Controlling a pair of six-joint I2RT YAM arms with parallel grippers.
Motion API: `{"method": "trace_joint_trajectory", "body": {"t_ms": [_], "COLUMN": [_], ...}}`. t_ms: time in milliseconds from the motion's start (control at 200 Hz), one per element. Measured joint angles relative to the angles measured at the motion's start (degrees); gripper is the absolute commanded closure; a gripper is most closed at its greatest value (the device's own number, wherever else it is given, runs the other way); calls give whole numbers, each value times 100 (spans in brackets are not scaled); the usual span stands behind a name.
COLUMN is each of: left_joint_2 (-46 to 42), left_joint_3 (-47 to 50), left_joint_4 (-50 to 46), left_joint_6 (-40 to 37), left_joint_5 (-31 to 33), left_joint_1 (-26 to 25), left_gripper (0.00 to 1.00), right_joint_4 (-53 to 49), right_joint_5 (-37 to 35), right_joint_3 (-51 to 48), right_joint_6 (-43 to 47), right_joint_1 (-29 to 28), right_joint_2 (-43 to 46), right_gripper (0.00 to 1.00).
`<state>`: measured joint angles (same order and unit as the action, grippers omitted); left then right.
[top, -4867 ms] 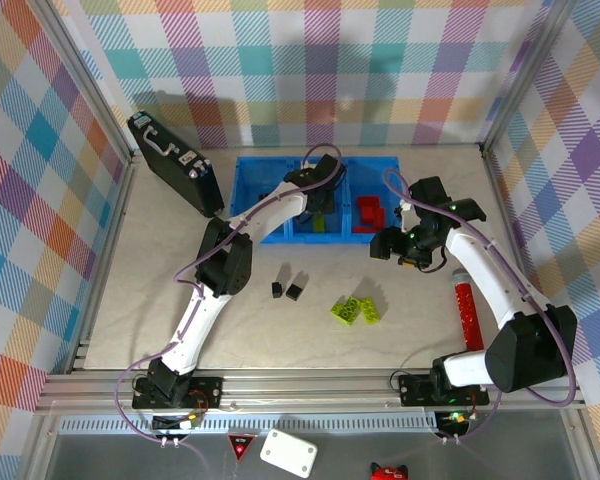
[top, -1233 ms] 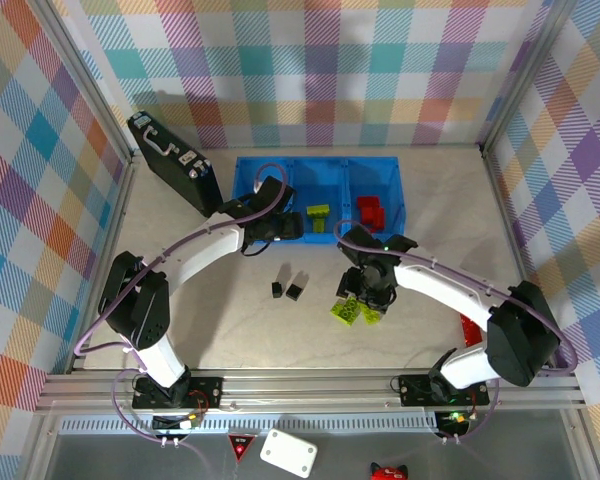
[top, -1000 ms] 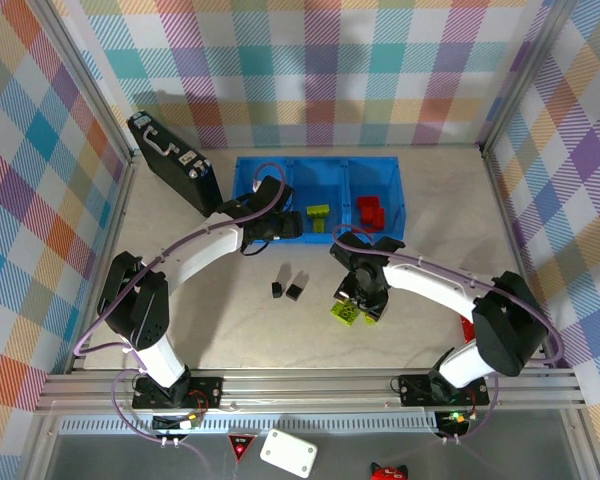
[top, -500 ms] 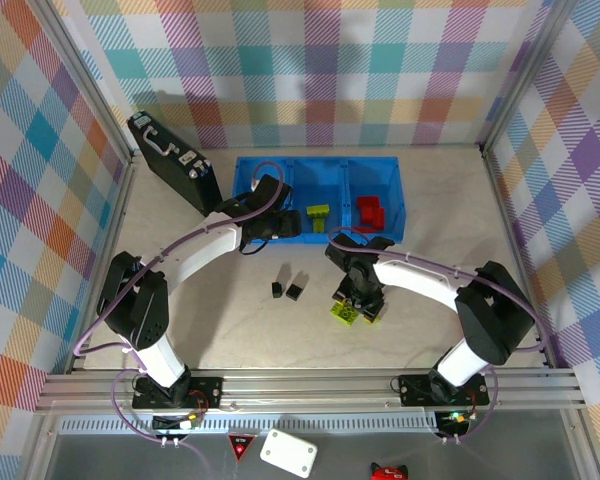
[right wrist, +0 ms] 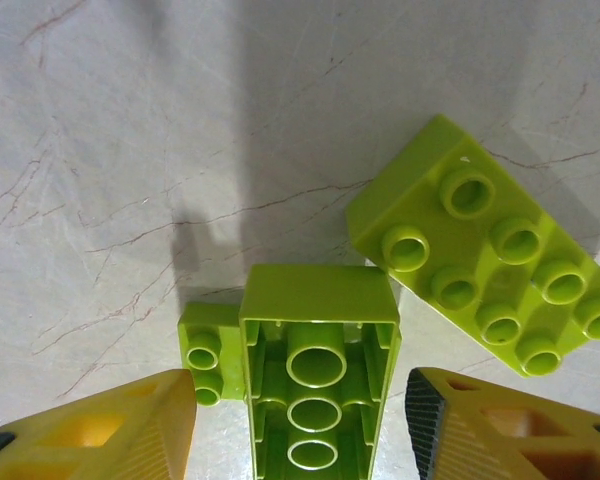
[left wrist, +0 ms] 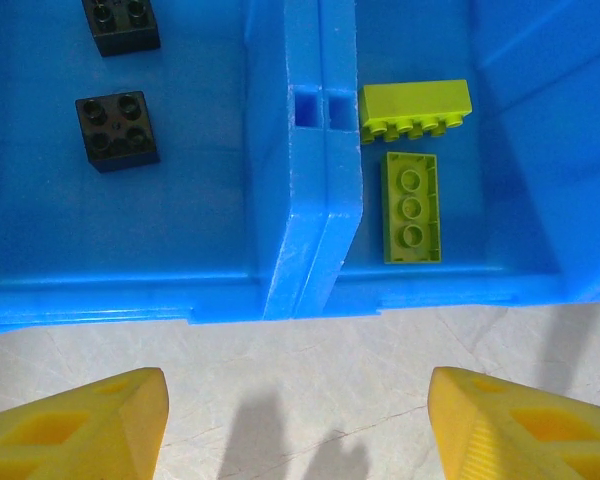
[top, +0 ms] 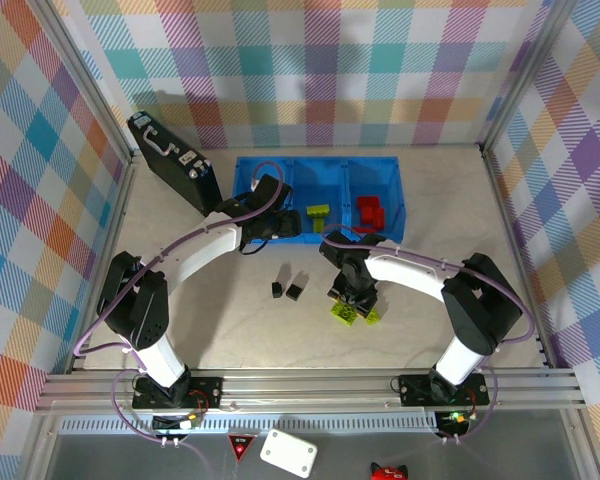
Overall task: Sort the legos into containers by color
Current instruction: Pick up the lego from the lego.
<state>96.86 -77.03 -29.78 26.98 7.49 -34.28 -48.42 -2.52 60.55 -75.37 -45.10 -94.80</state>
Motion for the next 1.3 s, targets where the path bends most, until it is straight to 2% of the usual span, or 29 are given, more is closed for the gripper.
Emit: {"method": "trace_joint_trajectory", "body": {"t_ms": [965, 1300], "left_joint_2": [-188, -238], "left_joint_3": [0, 9], "left_joint_4": [-2, -2], "left_joint_6": [2, 2], "left_joint_5": [2, 4], "left_joint_1": [0, 0], "left_gripper": [31, 31], "right_joint_4": [103, 101], "right_joint_5": [-4, -4], "right_joint_3": [-13, -13], "right_joint_6": [52, 85], "right_joint_1": [0, 0], "right_joint_2": [-4, -37], "right_gripper": [55, 55]}}
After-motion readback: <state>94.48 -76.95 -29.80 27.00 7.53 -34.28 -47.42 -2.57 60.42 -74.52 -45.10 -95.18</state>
